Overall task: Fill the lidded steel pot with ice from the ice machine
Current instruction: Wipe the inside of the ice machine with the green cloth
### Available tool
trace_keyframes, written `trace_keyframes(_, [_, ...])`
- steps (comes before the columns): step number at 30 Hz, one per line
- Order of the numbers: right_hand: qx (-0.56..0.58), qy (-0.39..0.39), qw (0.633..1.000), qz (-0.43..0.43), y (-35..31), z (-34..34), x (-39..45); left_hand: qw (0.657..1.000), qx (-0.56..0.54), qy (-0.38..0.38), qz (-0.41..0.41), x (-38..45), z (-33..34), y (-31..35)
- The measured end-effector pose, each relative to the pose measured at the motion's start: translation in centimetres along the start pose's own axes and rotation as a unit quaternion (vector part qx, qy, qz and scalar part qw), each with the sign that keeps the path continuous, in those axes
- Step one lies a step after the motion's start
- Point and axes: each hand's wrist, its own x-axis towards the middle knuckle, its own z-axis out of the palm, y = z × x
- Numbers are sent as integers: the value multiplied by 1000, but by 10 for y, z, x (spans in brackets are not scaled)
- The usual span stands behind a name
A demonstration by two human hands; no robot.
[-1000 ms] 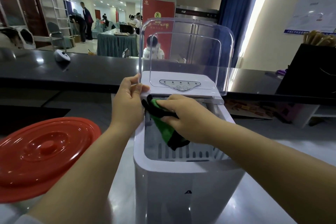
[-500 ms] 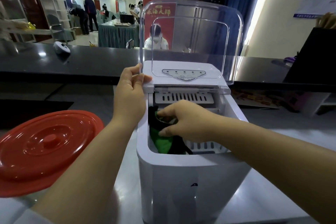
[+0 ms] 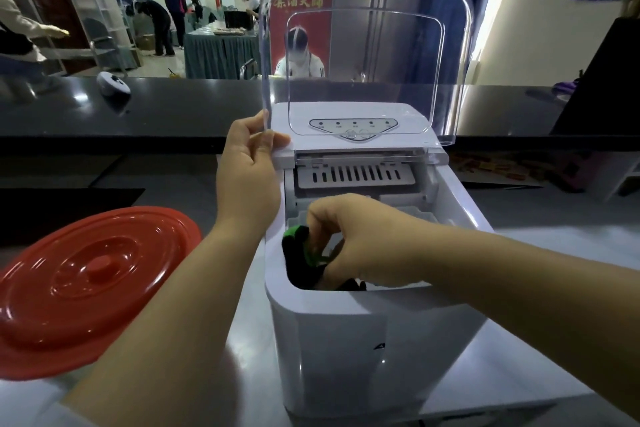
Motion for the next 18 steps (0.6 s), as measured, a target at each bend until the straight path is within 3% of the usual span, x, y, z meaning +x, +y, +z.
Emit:
trace_keyframes(7, [-3,37,997,65,0,0,20,1000,5,11,9,1,1,-1])
trace_keyframes(12, [-49,88,994,51,8,1,36,1000,6,9,12,0,0,-2])
trace_keyframes(18, [-44,17,998,29,11,-3,33,1000,5,14,16,0,0,-3])
